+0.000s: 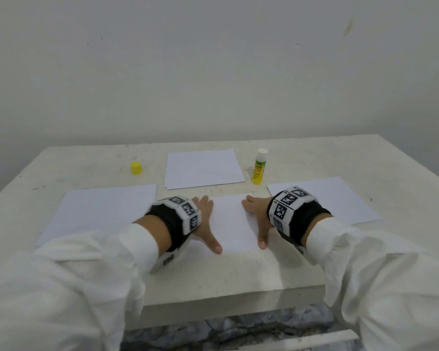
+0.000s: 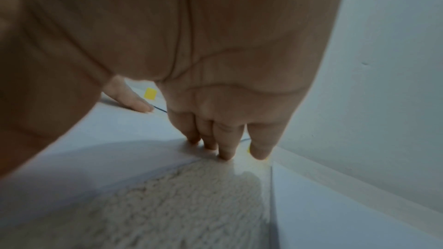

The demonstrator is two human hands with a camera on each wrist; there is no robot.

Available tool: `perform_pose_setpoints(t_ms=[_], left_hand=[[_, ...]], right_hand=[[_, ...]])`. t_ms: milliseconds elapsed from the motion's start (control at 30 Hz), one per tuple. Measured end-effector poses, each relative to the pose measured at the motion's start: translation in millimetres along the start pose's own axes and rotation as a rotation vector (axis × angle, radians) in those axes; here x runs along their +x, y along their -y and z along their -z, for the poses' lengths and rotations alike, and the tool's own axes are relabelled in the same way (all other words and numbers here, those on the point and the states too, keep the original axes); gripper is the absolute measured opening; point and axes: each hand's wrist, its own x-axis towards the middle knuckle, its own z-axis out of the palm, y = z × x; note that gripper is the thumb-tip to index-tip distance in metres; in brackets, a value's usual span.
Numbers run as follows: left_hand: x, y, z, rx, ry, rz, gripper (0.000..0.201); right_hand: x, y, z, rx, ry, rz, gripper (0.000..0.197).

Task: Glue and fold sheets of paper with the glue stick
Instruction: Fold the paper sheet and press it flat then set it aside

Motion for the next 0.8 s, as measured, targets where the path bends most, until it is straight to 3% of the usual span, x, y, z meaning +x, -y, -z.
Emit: perform_pose_setpoints(t_ms=[267, 467, 567, 667, 800], left_hand=[[-26.8, 67.6, -23.6, 0.076, -0.003, 0.039, 0.141], [-27.2, 65.8, -22.4, 0.144, -0.021, 0.08, 0.137], [-27.8, 66.7, -23.5, 0.131, -0.032, 0.088, 0.134], [-30.2, 66.9, -23.3, 0.1, -0.034, 0.086, 0.134], [-34.1, 66.7, -21.2, 0.065, -0.018, 0.083, 0.132]], right_hand=[[-8.0, 35.1, 14.0, -0.201, 0.102, 0.052, 0.117], [2.9, 119.6, 14.1, -0.199, -0.016, 0.291, 0.084], [22.9, 121.3, 17.3, -0.174, -0.042, 0.256, 0.102], [29.0, 85.6, 19.2, -0.142, -0.016, 0.152, 0.125], [15.0, 25.9, 12.0, -0.074, 0.024, 0.042, 0.132]])
